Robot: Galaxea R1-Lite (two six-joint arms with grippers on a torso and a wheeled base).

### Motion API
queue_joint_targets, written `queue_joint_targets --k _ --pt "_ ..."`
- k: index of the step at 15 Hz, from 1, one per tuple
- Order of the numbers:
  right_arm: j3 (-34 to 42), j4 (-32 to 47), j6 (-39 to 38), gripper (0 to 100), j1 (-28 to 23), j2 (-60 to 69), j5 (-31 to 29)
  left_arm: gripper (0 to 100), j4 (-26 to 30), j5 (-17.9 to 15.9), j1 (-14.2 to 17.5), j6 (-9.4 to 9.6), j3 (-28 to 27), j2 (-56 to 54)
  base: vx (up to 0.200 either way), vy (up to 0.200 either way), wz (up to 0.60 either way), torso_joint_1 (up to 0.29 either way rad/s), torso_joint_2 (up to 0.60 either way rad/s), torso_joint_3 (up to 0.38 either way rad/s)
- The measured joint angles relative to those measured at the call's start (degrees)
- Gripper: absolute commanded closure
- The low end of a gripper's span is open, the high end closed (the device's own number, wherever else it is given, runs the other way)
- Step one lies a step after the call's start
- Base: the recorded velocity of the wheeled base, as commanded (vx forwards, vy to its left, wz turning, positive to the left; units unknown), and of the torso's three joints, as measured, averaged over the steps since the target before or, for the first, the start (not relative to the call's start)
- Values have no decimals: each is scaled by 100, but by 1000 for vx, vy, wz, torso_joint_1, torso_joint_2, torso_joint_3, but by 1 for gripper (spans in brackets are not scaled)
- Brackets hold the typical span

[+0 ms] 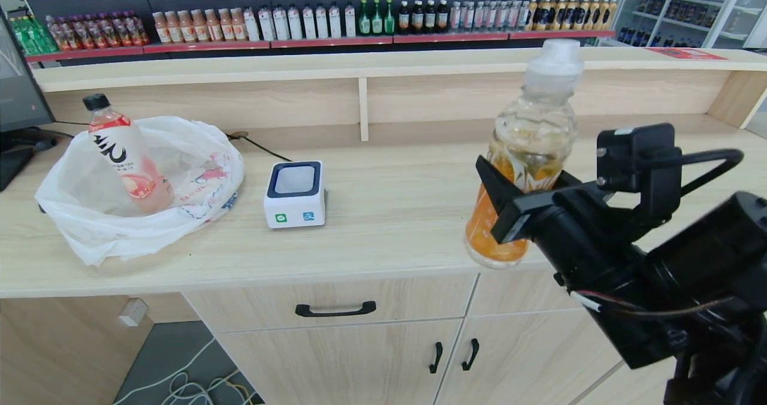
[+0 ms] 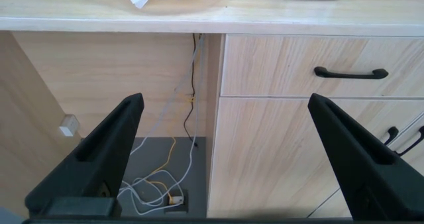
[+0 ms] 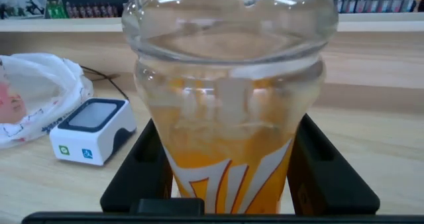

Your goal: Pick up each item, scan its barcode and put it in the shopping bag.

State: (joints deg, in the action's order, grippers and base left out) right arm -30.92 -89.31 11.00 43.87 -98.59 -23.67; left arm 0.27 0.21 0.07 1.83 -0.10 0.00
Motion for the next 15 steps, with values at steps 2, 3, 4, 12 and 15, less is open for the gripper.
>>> queue_joint_targets --k 2,3,4,12,15 --pt "438 -39 383 100 67 154 6 0 0 -5 0 6 0 0 0 0 0 0 0 0" --pt "573 -68 607 100 243 243 15 0 0 -5 0 5 0 0 0 0 0 0 0 0" --pt "663 -71 848 100 468 306 20 0 -2 -2 0 2 0 0 0 0 0 0 0 0" --pt "741 -61 4156 100 2032 233 720 0 0 0 -5 -6 0 0 0 0 0 0 0 0" --pt "485 -72 5215 100 2293 126 901 0 -2 -5 -7 -6 0 0 0 0 0 0 0 0"
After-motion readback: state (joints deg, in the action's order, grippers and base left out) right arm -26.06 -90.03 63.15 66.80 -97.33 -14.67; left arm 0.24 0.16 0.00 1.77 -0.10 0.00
